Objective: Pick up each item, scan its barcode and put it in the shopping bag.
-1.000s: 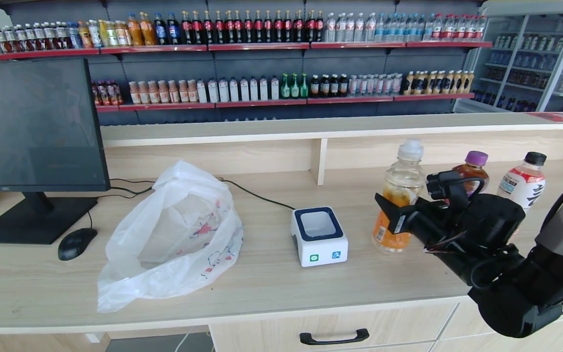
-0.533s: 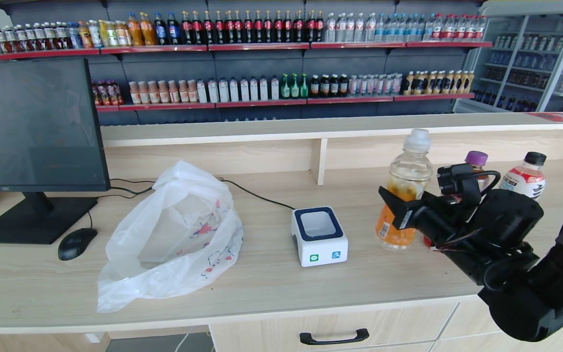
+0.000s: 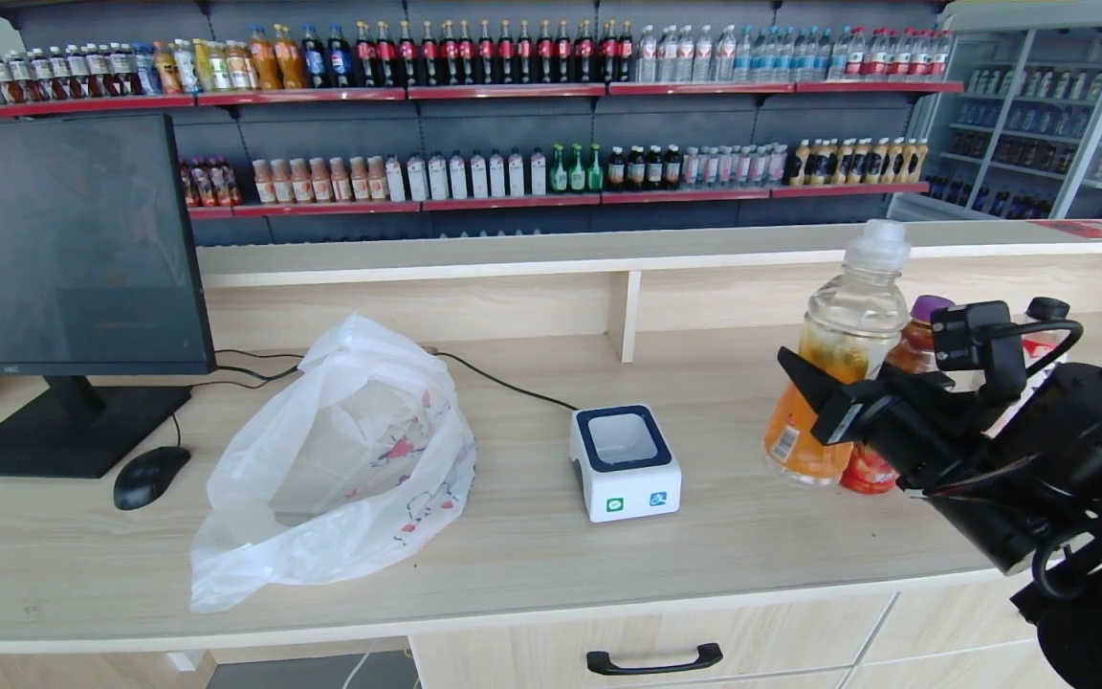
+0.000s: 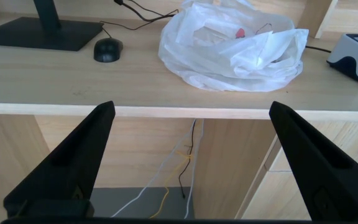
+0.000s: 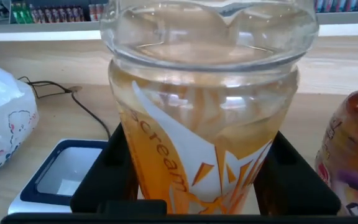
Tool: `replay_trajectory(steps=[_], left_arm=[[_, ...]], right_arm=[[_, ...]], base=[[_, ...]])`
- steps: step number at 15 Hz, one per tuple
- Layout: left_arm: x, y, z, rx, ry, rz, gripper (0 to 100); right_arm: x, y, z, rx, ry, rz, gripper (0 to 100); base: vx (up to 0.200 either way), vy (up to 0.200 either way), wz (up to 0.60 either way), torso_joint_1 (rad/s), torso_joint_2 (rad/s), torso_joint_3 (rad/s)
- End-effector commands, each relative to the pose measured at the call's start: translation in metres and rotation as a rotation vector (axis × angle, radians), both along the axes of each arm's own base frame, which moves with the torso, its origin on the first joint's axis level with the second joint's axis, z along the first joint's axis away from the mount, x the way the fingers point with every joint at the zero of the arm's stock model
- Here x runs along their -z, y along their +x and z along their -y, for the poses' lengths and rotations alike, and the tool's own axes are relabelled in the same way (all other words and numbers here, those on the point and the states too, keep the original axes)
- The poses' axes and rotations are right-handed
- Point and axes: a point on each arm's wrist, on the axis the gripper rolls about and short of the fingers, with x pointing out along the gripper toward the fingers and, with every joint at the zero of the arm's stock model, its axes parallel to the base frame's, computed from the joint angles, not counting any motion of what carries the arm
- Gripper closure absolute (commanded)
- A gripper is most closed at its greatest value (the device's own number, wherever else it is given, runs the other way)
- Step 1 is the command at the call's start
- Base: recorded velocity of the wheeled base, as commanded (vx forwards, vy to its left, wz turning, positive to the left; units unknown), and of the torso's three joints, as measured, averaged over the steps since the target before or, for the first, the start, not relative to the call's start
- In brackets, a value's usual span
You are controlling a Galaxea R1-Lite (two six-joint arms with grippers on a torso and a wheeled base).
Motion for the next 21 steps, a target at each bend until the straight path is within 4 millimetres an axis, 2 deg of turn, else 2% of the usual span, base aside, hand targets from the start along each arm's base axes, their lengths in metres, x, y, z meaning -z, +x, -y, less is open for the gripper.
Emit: replay_trajectory(steps=[1, 5, 8, 12, 14, 16, 19, 21], left_arm=[[0.000, 0.000, 0.000, 0.001, 0.000, 0.001, 0], [0.000, 0.000, 0.000, 0.000, 0.000, -0.001, 0], [0.000, 0.000, 0.000, 0.000, 0.000, -0.001, 0], [0.000, 0.000, 0.000, 0.000, 0.000, -0.001, 0], [0.000, 0.000, 0.000, 0.000, 0.000, 0.001, 0], [0.000, 0.000, 0.000, 0.000, 0.000, -0.001, 0], [0.000, 0.000, 0.000, 0.000, 0.000, -0.001, 0], [0.000, 0.000, 0.000, 0.000, 0.000, 0.001, 0]], right_arm=[[-0.016, -0.020, 0.006, -0.003, 0.014, 0.047, 100], [-0.021, -0.035, 0.010, -0.004, 0.017, 0.060, 100], [-0.021, -0.041, -0.003, -0.062, 0.016, 0.059, 100], [-0.025, -0.061, -0.015, -0.142, 0.016, 0.074, 100], [-0.027, -0.083, -0.016, -0.203, 0.019, 0.082, 100], [-0.028, -0.096, -0.023, -0.278, 0.020, 0.091, 100], [-0.030, -0.099, -0.039, -0.361, 0.050, 0.084, 100], [-0.042, -0.091, -0.060, -0.431, 0.149, 0.096, 100]], base=[[0.000, 0.000, 0.00, 0.000, 0.00, 0.000], [0.000, 0.000, 0.00, 0.000, 0.00, 0.000], [0.000, 0.000, 0.00, 0.000, 0.00, 0.000], [0.000, 0.000, 0.00, 0.000, 0.00, 0.000], [0.000, 0.000, 0.00, 0.000, 0.00, 0.000], [0.000, 0.000, 0.00, 0.000, 0.00, 0.000], [0.000, 0.000, 0.00, 0.000, 0.00, 0.000], [0.000, 0.000, 0.00, 0.000, 0.00, 0.000]])
